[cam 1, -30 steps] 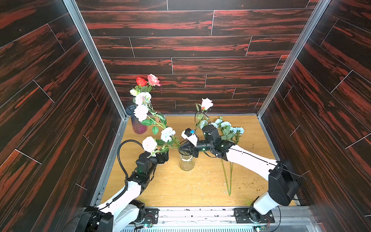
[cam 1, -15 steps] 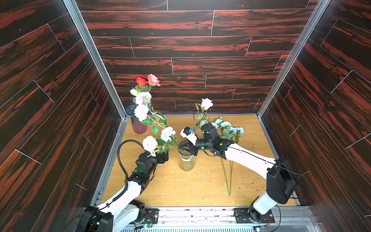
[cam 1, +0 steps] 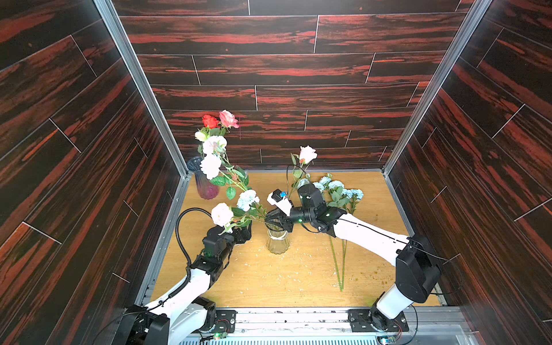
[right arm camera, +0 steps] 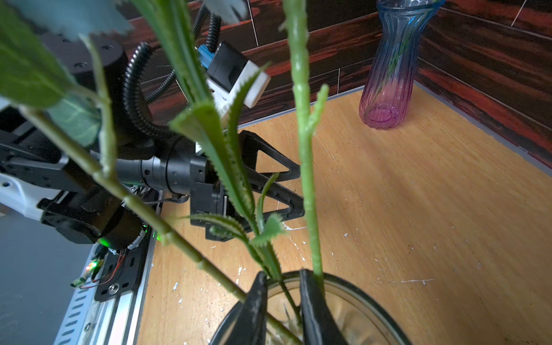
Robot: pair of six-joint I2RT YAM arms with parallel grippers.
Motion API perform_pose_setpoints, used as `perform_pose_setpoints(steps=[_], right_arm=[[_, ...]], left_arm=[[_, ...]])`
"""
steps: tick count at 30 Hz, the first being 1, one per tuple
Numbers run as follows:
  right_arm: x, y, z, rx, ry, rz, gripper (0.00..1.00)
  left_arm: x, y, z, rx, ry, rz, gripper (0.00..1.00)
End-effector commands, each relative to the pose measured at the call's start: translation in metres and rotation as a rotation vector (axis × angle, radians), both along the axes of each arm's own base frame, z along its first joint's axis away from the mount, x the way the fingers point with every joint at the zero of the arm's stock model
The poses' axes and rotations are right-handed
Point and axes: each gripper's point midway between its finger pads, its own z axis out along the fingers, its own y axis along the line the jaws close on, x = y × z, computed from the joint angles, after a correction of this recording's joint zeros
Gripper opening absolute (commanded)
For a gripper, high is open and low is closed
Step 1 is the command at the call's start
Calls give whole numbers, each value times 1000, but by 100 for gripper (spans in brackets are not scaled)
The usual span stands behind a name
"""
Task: Pick out blue flowers from the vase
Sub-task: Pick up the flower from the vase.
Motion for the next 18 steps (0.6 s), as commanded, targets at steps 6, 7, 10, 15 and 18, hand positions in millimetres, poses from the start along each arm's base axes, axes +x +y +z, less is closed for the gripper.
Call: perform_pose_setpoints(steps=[6,7,10,15,18], right_arm=[[-2,0,-2,-12,10,6,8],[-3,0,1,-8,7,6,7],[-4,-1,12,13,-9,7,4],[-4,0,40,47,-44,14,0],[-5,-1,52,64,-54,17,0]], left_arm=[[2,-3,5,7,-21,-13,84],[2,-3,5,7,-20,-13,84],[2,-3,5,8,-19,-13,84],[2,-3,5,6,-21,-11,84],[1,-2,5,6,-22,-8,84]])
